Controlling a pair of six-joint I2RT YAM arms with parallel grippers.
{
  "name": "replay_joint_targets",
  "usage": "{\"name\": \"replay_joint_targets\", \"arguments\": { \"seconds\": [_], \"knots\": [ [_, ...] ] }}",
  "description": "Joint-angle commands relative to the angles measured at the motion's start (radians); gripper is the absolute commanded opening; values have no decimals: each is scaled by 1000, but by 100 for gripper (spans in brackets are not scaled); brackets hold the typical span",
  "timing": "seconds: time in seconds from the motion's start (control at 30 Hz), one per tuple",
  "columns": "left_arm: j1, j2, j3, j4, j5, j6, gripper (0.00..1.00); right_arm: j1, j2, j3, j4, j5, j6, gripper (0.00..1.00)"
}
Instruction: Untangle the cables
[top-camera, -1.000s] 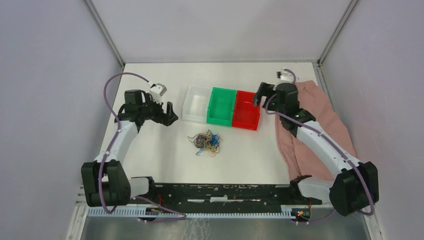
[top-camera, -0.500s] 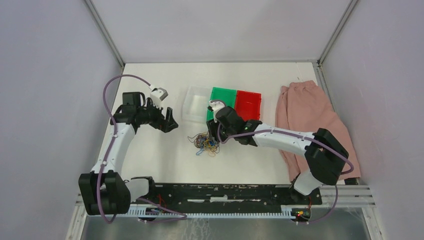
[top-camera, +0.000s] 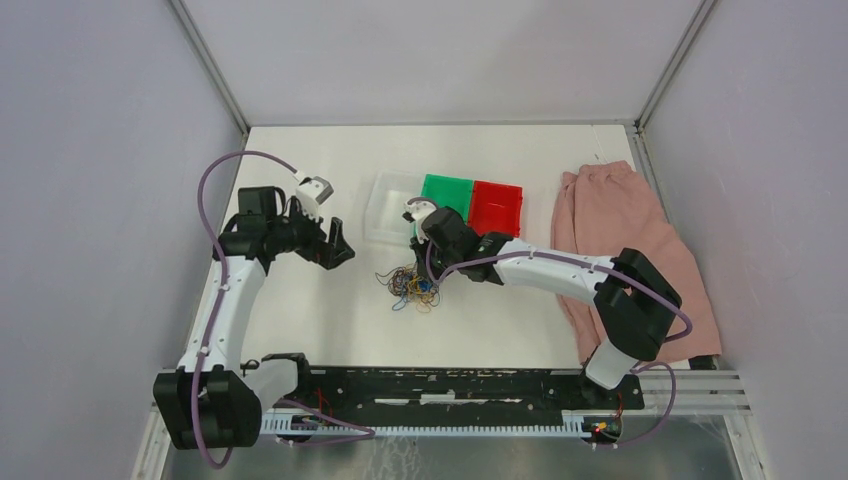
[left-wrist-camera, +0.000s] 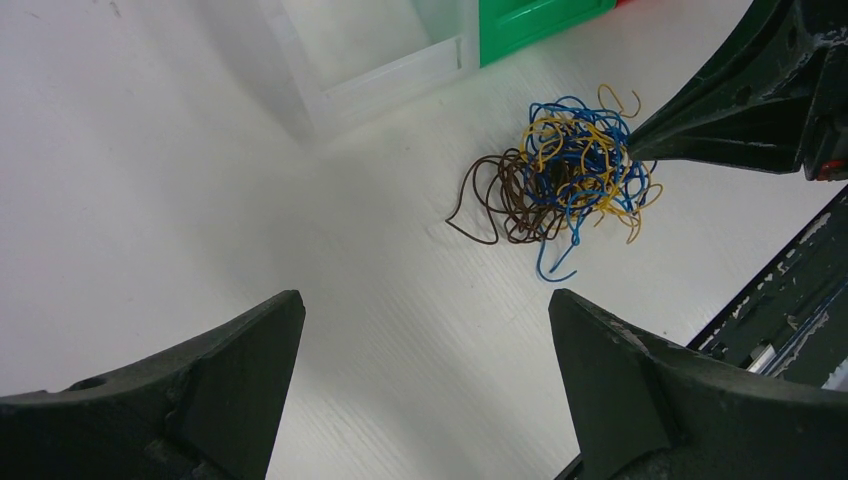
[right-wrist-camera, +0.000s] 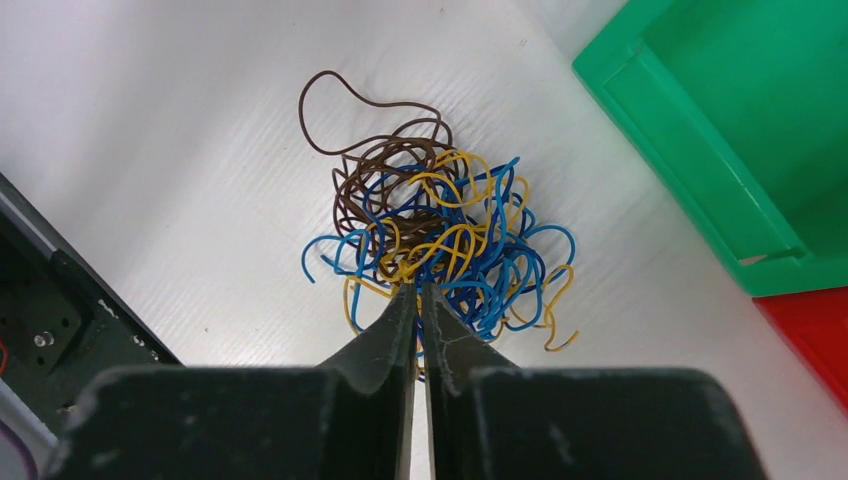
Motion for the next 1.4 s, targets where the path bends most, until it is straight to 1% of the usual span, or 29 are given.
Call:
{"name": "replay_joint_targets", "arguments": {
  "seconds": [0.0, 0.07, 0.13, 0.17, 0.23, 0.27, 0.37, 0.43, 0.5, 0.53, 0.6, 0.7, 0.73, 0.9, 1.17, 1.27, 1.3, 1.33, 1.37],
  "knots": [
    [-4, -40, 43, -17, 40, 9, 99, -2, -21, 44, 5, -24, -22, 5],
    [-5, -45, 47, -17, 45, 0, 99, -1, -36, 48, -3, -27, -24, 1],
    [-7, -50, 54, -19, 54, -7, 99, 0, -49, 49, -6, -28, -26, 0],
    [-9, -52, 57, -20, 60, -11, 99, 0, -51, 49, -11, -23, -27, 3],
    [-11, -54, 57, -20, 66, -19, 99, 1, -40, 58, -30, -1, -24, 26],
    [-13, -56, 57, -21, 67, -22, 99, 1, -30, 66, -38, 3, -24, 30],
    [-15, -64, 55, -20, 66, -28, 99, 1, 5, 81, -46, 13, -11, 35],
    [-16, -73, 53, -24, 65, -28, 99, 0, 33, 91, -47, 17, -6, 36],
    [-15, -79, 56, -34, 65, -25, 99, 0, 55, 100, -41, 14, -6, 35],
    [-16, -83, 58, -39, 63, -23, 99, 1, 63, 103, -38, 14, -6, 33],
    [-16, -89, 61, -47, 63, -19, 99, 0, 75, 111, -35, 15, -7, 23],
    [-17, -99, 57, -53, 60, -16, 99, -1, 69, 117, -33, 22, -6, 2],
    [-16, -103, 55, -53, 60, -14, 99, 0, 60, 117, -32, 23, -6, 0],
    [-16, -105, 50, -53, 66, -15, 99, 0, -22, 116, -23, -13, -4, 0],
    [-22, -108, 45, -53, 121, -43, 99, 0, -92, 161, 7, -167, 66, 0],
    [-28, -123, 31, -53, 137, -42, 99, 1, -92, 175, -30, -136, 53, 0],
    [-30, -126, 29, -54, 135, -42, 99, 0, -87, 181, -57, -111, 47, 7],
    [-29, -130, 27, -56, 133, -33, 99, 0, -79, 186, -89, -77, 42, 21],
    [-30, -131, 26, -58, 131, -27, 99, 0, -72, 186, -115, -58, 39, 39]
  ]
}}
